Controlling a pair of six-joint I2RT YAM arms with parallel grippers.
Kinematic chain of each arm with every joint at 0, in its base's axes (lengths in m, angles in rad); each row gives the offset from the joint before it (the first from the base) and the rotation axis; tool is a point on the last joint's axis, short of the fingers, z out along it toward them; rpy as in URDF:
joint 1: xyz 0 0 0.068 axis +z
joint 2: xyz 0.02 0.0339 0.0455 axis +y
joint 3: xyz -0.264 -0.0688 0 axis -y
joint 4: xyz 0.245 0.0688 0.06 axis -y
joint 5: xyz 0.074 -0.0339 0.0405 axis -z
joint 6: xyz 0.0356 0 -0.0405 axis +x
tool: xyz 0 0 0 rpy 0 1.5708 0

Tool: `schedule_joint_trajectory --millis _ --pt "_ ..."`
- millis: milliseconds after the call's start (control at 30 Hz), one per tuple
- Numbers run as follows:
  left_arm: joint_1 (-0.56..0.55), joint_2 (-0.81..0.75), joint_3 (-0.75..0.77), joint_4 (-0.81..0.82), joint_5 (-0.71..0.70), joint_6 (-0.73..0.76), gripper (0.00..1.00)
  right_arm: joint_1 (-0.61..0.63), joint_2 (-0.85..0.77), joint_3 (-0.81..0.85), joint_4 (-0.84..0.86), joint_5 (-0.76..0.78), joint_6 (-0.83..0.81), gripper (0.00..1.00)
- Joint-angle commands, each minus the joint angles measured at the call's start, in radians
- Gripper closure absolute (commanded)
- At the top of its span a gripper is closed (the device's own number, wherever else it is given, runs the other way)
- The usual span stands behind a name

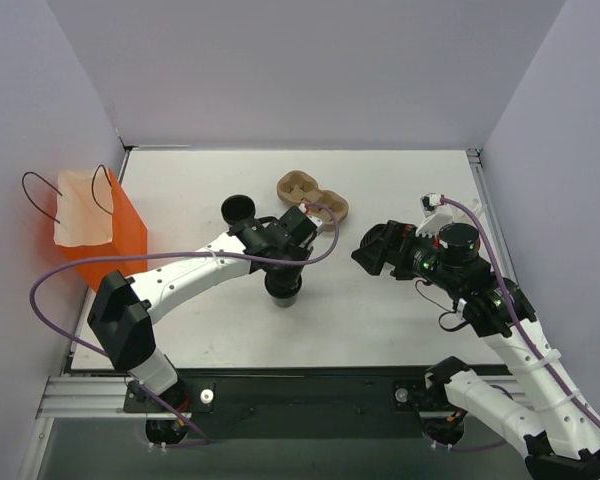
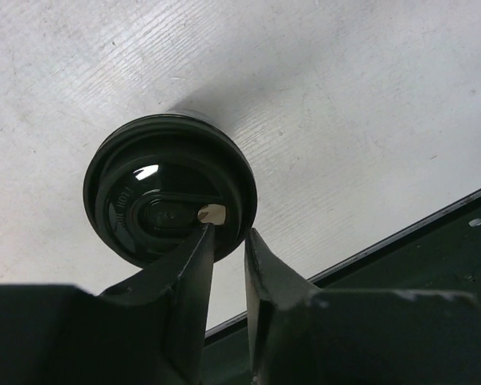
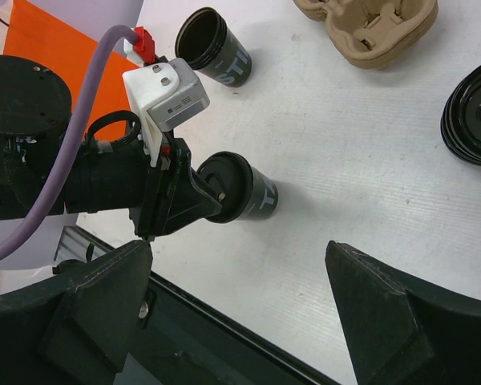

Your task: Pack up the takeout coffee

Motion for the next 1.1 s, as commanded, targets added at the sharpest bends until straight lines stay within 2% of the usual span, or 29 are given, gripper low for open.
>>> schedule_joint_trajectory --millis 0,167,333,467,533,667,833,933,1067 --pt "0.000 -0.014 0.036 0.043 0.036 -0.008 0.65 0.004 -0.019 0.039 0.003 0.014 -0.003 0.05" --pt "0.014 -0.041 0.048 0.073 0.055 -0.013 0.57 0.007 -0.016 0.033 0.001 0.001 0.000 0.05" --pt "0.098 -0.148 0.027 0.125 0.061 -0.040 0.54 0.028 0.023 0.031 0.001 -0.035 -0.005 0.05" --pt "0.232 -0.270 -0.064 0.202 0.089 -0.037 0.48 0.059 0.124 0.033 0.059 -0.167 -0.025 0.05" --pt "0.284 -0.333 -0.142 0.240 0.124 -0.036 0.39 0.070 0.177 0.045 0.098 -0.216 -0.042 0.05" --pt "0.393 -0.405 -0.280 0.312 0.206 -0.045 0.36 0.094 0.337 0.065 0.147 -0.265 -0.052 0.05" --pt "0.435 -0.469 -0.497 0.492 0.319 -0.117 0.36 0.113 0.493 0.114 0.181 -0.322 -0.072 0.06" --pt "0.439 -0.491 -0.570 0.578 0.366 -0.146 0.36 0.124 0.577 0.139 0.175 -0.331 -0.106 0.07" --pt "0.457 -0.491 -0.599 0.587 0.349 -0.171 0.36 0.124 0.649 0.189 0.130 -0.292 -0.195 0.08"
